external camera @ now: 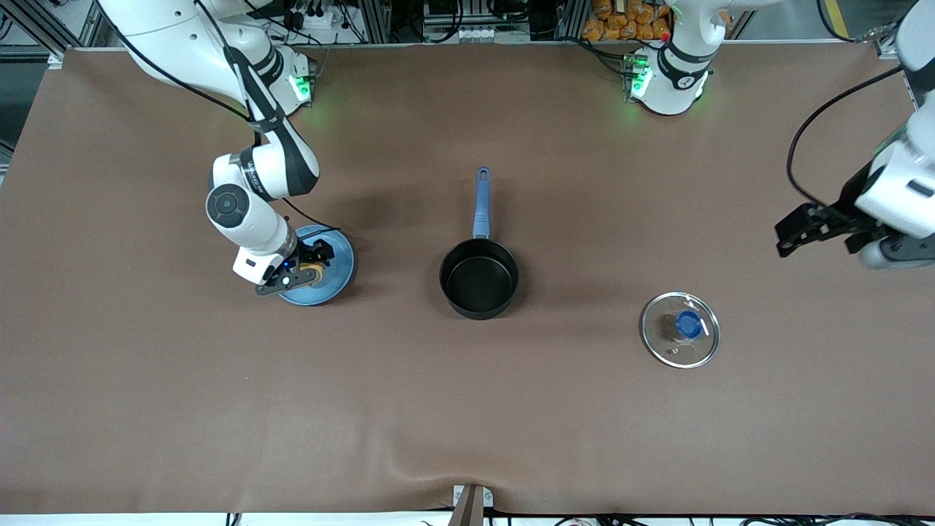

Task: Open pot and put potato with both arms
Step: 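Grasp the yellow potato on the blue plate with the right gripper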

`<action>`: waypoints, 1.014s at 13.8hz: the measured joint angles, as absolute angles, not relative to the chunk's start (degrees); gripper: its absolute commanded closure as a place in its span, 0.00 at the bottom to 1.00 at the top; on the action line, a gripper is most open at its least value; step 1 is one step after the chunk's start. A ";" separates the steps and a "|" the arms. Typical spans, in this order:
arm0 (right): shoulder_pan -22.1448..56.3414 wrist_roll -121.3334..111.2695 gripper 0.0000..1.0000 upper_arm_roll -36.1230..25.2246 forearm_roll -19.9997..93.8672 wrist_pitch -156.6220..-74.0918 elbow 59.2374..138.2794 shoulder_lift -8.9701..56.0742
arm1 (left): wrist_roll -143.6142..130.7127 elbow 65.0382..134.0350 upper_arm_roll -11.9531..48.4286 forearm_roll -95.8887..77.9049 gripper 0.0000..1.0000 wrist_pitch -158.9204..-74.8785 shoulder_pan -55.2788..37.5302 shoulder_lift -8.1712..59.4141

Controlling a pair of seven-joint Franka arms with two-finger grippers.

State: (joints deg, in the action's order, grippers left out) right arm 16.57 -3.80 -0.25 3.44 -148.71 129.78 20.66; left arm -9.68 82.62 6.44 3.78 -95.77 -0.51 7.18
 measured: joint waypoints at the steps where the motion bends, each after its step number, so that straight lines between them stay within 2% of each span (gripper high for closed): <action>1: 16.57 -3.80 0.77 -0.26 3.44 -148.71 129.77 20.70 | -9.69 82.19 6.42 3.78 0.00 -94.69 -0.42 7.19; 5: 16.61 -3.25 0.85 -0.18 3.44 -146.09 128.26 20.44 | -9.69 81.49 6.41 3.78 0.00 -92.25 -0.33 6.65; 9: 17.13 2.63 0.89 1.29 3.46 -134.66 119.13 19.62 | -9.69 81.40 6.40 3.78 0.00 -90.45 -0.23 5.62; 14: 21.74 12.07 0.91 1.91 7.26 -131.66 110.21 19.88 | -9.63 81.50 6.43 3.76 0.00 -83.72 -0.89 4.03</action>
State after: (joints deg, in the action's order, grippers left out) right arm 21.74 12.07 1.91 7.26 -131.66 110.21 19.88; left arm -9.63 81.50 6.43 3.76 -83.72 -0.89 4.03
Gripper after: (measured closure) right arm 0.322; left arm 0.000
